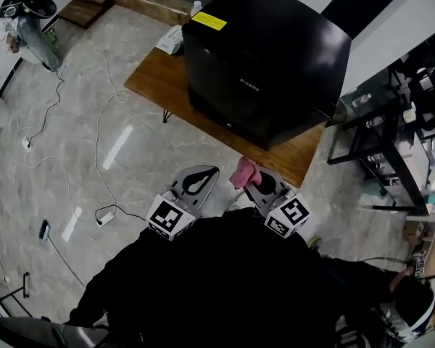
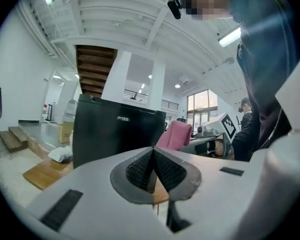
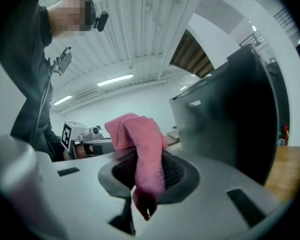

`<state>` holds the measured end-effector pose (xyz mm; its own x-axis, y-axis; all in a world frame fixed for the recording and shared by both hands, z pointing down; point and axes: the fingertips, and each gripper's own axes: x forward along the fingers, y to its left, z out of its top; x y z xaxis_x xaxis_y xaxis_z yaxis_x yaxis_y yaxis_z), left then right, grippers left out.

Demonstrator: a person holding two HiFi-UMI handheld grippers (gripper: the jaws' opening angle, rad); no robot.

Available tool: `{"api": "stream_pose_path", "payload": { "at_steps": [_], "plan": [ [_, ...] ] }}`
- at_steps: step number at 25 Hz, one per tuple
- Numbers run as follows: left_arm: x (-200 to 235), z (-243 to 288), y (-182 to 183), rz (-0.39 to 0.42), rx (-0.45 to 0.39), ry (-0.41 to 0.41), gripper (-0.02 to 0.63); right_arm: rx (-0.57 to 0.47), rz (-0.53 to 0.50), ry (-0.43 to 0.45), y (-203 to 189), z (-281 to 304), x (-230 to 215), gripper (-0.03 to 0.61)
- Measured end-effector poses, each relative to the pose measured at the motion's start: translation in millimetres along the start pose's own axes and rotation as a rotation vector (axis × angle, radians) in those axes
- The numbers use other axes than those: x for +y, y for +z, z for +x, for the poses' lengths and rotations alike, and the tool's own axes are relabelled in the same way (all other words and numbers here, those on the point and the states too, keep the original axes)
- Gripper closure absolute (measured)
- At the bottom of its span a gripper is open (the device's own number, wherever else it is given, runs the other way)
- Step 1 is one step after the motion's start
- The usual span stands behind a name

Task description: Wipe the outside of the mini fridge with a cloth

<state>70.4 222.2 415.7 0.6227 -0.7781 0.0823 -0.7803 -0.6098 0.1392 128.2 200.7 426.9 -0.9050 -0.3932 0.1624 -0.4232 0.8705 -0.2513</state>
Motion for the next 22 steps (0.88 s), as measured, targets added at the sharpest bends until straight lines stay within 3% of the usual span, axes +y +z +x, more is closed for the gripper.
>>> {"api": "stream_pose_path", "payload": {
  "at_steps": [5,10,18,22],
  "plan": [
    [45,-70,2,0.014,-0.032,0.112,0.607,0.000,-0.058,0.125,11,57,62,0.502],
    [80,-116,8,-0.043,-0.054,0.192,0.607,-0.023,-0.068,0.218,24,110,102,0.502],
    [152,-120,21,-0.052,-0.059,0.246,0.607,0.059,-0.063,0.356,20,196,102,0.502],
    [204,-108,39,-0.069,-0.052,0.297,0.607,0.051,-0.021,0.428,35,246,86,0.502]
  ]
}}
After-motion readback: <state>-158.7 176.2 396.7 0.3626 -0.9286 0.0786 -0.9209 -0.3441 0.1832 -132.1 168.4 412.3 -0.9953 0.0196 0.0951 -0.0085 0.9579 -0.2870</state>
